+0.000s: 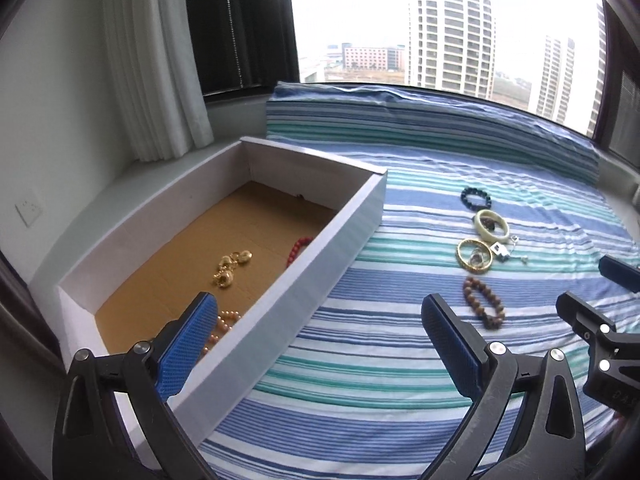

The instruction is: Organize jewelry

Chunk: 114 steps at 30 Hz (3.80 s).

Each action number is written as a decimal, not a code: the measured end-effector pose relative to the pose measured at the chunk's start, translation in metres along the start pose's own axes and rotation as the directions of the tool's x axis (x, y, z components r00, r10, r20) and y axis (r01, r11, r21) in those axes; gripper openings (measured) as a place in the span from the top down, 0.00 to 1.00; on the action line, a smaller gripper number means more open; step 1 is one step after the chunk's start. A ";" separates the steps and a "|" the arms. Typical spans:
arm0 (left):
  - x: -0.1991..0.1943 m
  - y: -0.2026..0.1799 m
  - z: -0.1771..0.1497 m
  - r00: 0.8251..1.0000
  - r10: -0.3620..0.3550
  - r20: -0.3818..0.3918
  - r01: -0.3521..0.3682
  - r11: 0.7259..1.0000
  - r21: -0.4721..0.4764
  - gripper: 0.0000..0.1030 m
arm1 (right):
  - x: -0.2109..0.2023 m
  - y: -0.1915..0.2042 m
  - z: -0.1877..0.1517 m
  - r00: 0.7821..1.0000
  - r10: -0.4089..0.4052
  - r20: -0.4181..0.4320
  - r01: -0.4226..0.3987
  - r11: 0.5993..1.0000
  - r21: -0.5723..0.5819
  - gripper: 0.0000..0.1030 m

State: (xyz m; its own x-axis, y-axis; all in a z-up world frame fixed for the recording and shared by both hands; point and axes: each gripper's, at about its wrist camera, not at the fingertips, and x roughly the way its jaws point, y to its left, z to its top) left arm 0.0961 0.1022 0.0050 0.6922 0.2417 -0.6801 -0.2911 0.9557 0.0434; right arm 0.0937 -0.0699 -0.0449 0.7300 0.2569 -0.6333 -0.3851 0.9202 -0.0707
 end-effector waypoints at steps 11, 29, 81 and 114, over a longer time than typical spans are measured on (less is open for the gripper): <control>0.036 -0.043 -0.048 0.989 -0.063 -0.132 0.071 0.996 0.053 0.01 | -0.016 -0.045 -0.050 0.986 -0.165 -0.029 0.167 0.982 0.084 0.22; 0.063 -0.053 -0.081 0.972 -0.151 -0.179 0.158 0.987 0.028 0.01 | -0.020 -0.057 -0.070 0.947 -0.321 0.003 0.320 0.946 0.056 0.22; 0.159 -0.144 -0.038 0.892 -0.292 -0.346 0.336 0.939 0.075 0.88 | 0.039 -0.138 -0.153 0.965 -0.130 -0.230 0.200 0.926 0.318 0.22; 0.098 -0.014 -0.008 0.905 -0.366 -0.218 0.337 0.928 -0.161 0.89 | 0.289 -0.100 0.047 0.865 0.163 -0.475 -0.132 0.986 0.098 0.83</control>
State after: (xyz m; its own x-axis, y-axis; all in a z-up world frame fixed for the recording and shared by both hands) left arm 0.1633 0.1113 -0.0680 0.5889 -0.1680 -0.7906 -0.1433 0.9409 -0.3067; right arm 0.3696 -0.0740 -0.1843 0.3007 0.2316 -0.9252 -0.4205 0.9029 0.0894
